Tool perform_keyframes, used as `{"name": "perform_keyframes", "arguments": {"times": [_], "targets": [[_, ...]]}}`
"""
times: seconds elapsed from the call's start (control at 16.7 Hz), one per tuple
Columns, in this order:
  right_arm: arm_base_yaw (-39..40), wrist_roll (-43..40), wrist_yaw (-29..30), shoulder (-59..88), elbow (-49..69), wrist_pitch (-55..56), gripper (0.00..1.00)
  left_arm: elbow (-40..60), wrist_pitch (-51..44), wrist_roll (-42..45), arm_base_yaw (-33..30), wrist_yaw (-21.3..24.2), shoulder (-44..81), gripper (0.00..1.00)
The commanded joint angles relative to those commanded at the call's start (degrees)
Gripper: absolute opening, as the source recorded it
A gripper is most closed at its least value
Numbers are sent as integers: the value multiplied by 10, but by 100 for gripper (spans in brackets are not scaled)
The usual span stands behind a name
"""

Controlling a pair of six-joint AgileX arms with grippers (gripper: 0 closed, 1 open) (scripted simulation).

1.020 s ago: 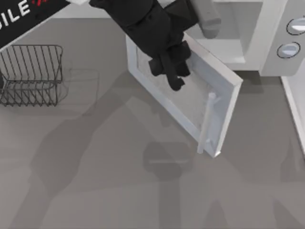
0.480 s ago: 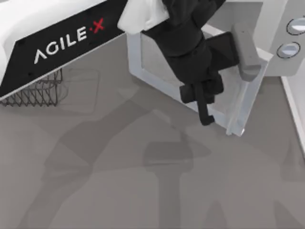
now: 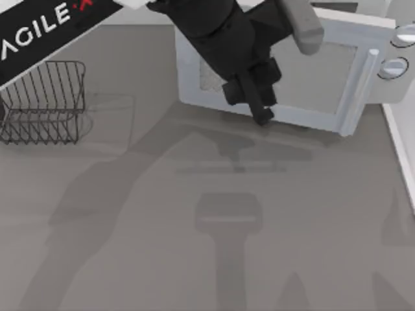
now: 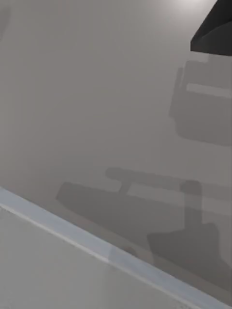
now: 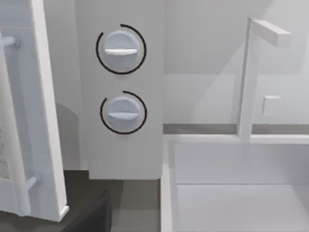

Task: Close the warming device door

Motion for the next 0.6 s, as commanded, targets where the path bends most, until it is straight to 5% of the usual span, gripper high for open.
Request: {"name": "perform_keyframes", "arguments": {"times": [0.6], "targets": [[0,0,0,0,0,0,100,6,-32,-15,-19,2,19,0]]}}
